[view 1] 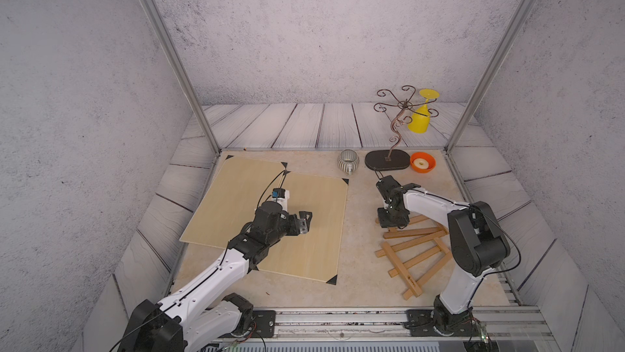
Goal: Assemble the easel
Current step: Pick up the easel at the center of the board.
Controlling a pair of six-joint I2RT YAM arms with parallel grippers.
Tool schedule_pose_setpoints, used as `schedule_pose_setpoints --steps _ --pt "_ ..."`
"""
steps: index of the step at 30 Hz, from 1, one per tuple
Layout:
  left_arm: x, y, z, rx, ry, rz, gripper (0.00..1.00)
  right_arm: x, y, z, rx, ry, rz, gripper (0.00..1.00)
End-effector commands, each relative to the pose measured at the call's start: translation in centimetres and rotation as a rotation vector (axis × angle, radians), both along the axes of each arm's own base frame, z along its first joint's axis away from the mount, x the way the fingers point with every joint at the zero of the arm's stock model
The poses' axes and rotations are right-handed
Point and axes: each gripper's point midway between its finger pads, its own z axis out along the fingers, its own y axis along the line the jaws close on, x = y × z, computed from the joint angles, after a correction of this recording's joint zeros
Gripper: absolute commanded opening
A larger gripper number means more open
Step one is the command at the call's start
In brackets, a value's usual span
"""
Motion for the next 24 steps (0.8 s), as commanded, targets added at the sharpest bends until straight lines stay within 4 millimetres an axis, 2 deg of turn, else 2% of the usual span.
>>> schedule_pose_setpoints --steps 1,4,9,14,20,24 --pt "0.3 -0.5 1.1 0.001 -0.03 -0.01 0.97 0.5 0.8 -1.0 0.02 0.009 0.017 0.39" --pt "0.4 -0.5 1.0 0.004 -0.026 -0.012 0.97 1.1 1.3 -0.6 0.045 -0.018 0.02 0.3" --pt "0.4 -0.5 1.0 0.002 -0.031 -0.009 0.96 2.3 2.2 0.9 0.085 -0.074 0.028 0.2" --pt "0.4 -0.5 1.6 0.006 -0.055 -0.019 0.96 3.5 3.4 4.5 0.168 -0.164 0.017 0.15" --pt "0.6 -0.7 2.4 0.009 -0.093 -0.034 0.95 4.7 3.8 9.2 0.235 -0.286 -0.026 0.08" --pt "0.4 -1.6 3.7 -0.02 -0.117 -0.071 0.92 5.0 4.1 12.6 0.286 -0.354 -0.042 0.06"
